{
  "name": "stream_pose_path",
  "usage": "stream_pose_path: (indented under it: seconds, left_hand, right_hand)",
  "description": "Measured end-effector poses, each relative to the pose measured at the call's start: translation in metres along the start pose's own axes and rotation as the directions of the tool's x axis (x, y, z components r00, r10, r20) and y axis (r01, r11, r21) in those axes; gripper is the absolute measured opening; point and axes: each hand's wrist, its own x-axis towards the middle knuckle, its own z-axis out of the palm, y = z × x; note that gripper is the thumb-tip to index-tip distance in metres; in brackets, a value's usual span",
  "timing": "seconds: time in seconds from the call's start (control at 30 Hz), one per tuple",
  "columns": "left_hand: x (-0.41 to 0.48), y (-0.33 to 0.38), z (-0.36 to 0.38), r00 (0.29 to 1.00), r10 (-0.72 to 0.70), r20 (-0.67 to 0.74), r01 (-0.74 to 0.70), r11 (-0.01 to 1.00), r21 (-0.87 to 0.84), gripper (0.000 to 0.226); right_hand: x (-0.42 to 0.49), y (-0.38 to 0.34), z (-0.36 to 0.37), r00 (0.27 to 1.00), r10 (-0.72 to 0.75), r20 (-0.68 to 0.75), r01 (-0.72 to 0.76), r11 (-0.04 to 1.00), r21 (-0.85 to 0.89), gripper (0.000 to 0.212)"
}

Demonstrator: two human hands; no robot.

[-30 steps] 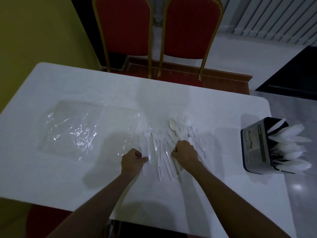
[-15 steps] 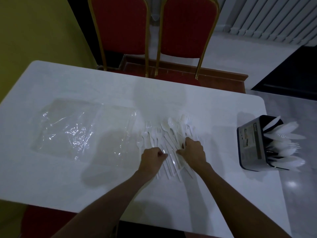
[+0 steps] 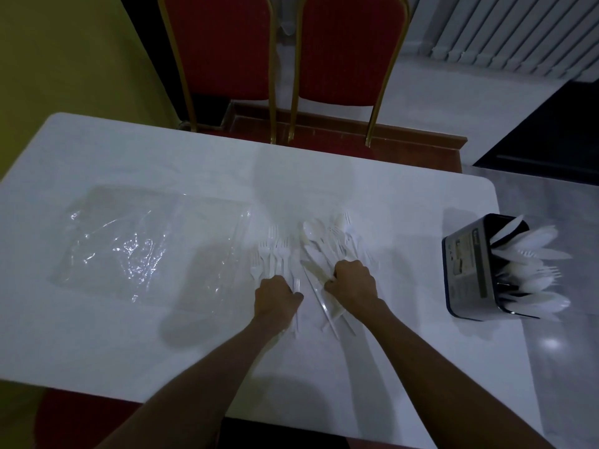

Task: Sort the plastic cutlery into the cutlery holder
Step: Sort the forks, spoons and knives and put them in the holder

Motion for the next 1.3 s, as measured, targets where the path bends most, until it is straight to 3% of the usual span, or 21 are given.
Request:
stream_pose_path:
  seconds: [0.13,0.33,0.4,0.5,0.63,0.73,0.87,0.97,1.17,1.3]
  left_hand:
    - [-0.003,0.001,-0.013,0.999,-0.036,0.015,0.038,0.995,-0.087,0.026]
    - [-0.016,-0.014,-0.026,0.998,-0.057,0.037,0.066,0.946,-0.317,0.025]
    - [-0.02,-0.018,-0.029,0.996,-0.067,0.052,0.083,0.896,-0.435,0.012]
    - [-0.024,-0.023,-0.033,0.996,-0.065,0.06,0.086,0.867,-0.491,0.014]
    - [-0.025,-0.022,-0.032,0.999,-0.024,0.032,0.036,0.888,-0.458,0.013]
    - [-0.026,-0.022,-0.028,1.0,-0.031,0.001,0.029,0.909,-0.415,0.009]
    - [-0.028,-0.022,-0.022,1.0,-0.002,0.008,0.005,0.934,-0.357,0.013]
    - [-0.026,-0.021,-0.016,0.999,0.013,0.04,-0.001,0.958,-0.288,0.014]
    - [-0.025,-0.012,0.0,1.0,-0.01,0.014,0.013,0.976,-0.216,0.029]
    - [-0.027,-0.007,0.008,0.999,0.027,-0.023,-0.03,0.99,-0.137,0.018]
  right_hand:
    - [0.003,0.006,-0.012,1.0,0.019,-0.011,-0.018,0.992,0.127,0.041]
    - [0.002,0.018,-0.027,0.996,0.047,0.078,-0.074,0.921,0.382,0.022]
    - [0.001,0.02,-0.031,0.994,0.064,0.09,-0.095,0.907,0.41,0.016]
    - [0.0,0.021,-0.032,0.994,0.11,0.027,-0.112,0.91,0.399,0.019]
    - [-0.004,0.012,-0.037,0.987,0.122,-0.105,-0.06,0.886,0.46,0.024]
    - [-0.01,-0.003,-0.026,0.996,-0.018,0.093,-0.018,0.928,0.372,0.024]
    - [-0.02,-0.014,0.005,0.976,0.009,0.22,-0.048,0.984,0.173,0.033]
    - [-0.021,-0.011,0.013,0.981,0.016,0.196,-0.034,0.996,0.087,0.033]
    - [-0.016,0.01,0.001,0.998,0.01,0.069,-0.024,0.977,0.213,0.028]
    - [-0.016,0.016,-0.002,1.0,-0.01,-0.017,0.013,0.975,0.223,0.021]
